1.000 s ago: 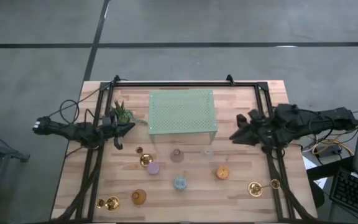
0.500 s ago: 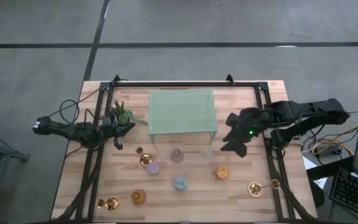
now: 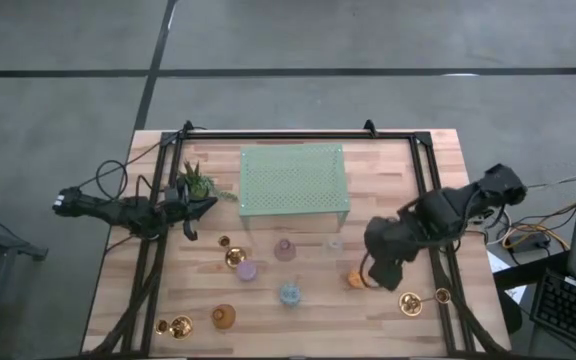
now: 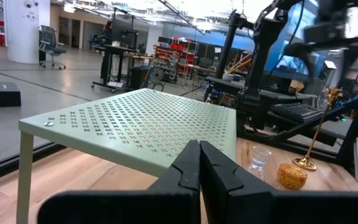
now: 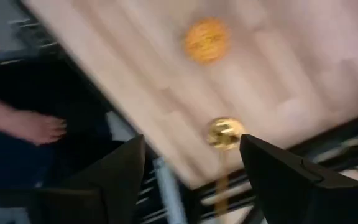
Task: Pick & Place candle stick holders
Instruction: Put the bottom right gold candle holder on the shelf
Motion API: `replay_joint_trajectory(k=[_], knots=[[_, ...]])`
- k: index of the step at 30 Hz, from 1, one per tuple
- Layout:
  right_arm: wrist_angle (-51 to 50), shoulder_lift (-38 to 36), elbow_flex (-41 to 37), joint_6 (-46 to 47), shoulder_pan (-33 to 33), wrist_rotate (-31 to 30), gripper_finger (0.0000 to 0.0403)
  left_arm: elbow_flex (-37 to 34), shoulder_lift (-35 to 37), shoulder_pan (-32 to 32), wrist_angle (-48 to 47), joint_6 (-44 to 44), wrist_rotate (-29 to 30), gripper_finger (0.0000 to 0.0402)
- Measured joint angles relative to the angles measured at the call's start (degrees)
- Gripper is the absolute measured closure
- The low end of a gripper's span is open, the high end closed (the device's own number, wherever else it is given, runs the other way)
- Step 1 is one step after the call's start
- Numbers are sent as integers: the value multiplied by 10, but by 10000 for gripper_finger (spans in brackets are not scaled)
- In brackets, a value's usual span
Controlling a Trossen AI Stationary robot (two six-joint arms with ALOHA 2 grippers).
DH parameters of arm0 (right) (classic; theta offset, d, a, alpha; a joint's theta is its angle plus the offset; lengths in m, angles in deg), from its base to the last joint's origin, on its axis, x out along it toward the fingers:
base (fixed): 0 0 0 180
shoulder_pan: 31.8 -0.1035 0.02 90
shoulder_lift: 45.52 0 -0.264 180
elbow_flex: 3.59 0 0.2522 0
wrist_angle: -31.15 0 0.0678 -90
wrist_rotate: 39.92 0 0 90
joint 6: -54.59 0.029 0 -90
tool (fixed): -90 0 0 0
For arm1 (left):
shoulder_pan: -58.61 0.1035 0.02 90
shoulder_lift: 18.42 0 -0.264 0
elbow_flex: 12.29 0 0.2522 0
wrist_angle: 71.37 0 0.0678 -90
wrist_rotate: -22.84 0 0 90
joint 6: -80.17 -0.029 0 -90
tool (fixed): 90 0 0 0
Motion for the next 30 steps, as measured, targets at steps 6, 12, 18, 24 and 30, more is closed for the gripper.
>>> replay_joint_trajectory(k=[6,12,18,24,30], knots=[[-4,34,46,97,-55,8,149,0,-1,0,0,0,0,399],[-3,54,49,204,-103,61,159,0,-1,0,0,0,0,399],[7,91,58,308,-151,146,165,0,-1,0,0,0,0,399],[8,130,87,367,-202,167,162,0,-1,0,0,0,0,399],[4,152,103,436,-269,63,158,0,-1,0,0,0,0,399]])
